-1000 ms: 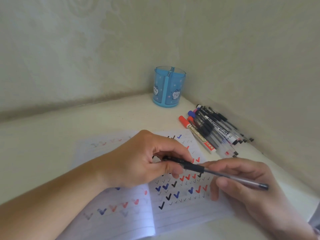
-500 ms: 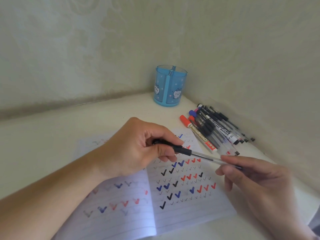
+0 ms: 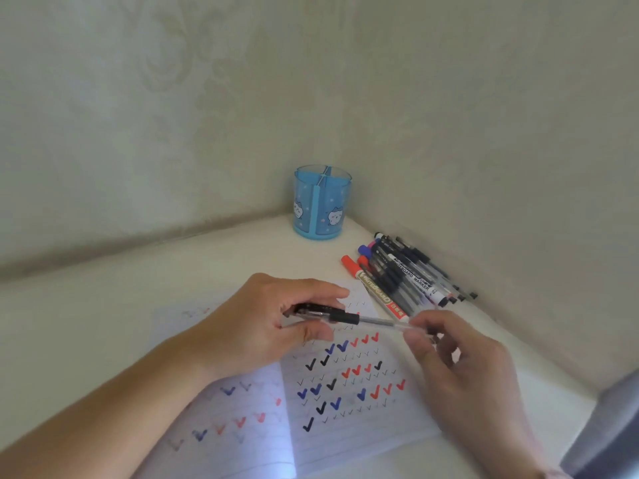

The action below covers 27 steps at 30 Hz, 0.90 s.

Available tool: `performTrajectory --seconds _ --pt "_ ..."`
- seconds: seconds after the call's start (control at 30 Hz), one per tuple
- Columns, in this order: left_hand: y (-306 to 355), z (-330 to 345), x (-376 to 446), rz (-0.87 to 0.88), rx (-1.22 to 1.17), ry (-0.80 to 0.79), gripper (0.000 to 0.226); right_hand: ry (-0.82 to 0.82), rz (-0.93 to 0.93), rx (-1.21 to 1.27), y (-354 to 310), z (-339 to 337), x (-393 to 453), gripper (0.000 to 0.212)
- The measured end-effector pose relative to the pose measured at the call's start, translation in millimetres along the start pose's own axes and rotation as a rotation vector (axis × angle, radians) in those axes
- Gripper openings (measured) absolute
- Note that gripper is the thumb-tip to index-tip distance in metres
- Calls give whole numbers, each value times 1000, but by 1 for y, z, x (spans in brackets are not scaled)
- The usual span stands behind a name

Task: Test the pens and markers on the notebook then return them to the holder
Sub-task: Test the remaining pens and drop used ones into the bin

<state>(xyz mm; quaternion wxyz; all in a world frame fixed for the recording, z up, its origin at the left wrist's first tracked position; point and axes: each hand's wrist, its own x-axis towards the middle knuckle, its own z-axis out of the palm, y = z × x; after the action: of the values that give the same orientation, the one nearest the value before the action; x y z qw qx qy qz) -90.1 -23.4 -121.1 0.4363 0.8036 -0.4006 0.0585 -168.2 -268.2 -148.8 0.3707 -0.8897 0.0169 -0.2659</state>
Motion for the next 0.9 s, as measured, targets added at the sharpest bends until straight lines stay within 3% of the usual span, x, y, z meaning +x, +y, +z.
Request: performTrajectory --seconds 0.07,0.17,0.3,0.43,0.57,0.63,0.7,0.8,0.9 --pt "-4 -5 1 -92 51 -86 61 96 42 33 2 -6 6 3" --pt "-19 -14 3 -193 215 -88 57 178 187 8 11 -24 28 14" --pt "-38 -21 5 -314 357 -51 41 128 368 -171 25 -26 59 11" --pt "-45 -36 5 -404 481 -67 61 54 418 -199 35 -10 68 22" --pt "-51 -63 -6 -531 502 -108 57 -4 374 -258 37 -2 65 25" --pt "-57 -78 -16 -586 499 -117 61 13 342 -311 35 -3 61 31" --pt "-60 -92 -27 -628 477 -132 83 15 271 -365 24 -6 57 29" --pt "-58 -106 -38 -663 411 -129 98 -44 -95 -346 -1 -5 39 15" --pt "-53 -110 -43 -693 311 -101 74 -135 -384 -433 -17 -1 15 10"
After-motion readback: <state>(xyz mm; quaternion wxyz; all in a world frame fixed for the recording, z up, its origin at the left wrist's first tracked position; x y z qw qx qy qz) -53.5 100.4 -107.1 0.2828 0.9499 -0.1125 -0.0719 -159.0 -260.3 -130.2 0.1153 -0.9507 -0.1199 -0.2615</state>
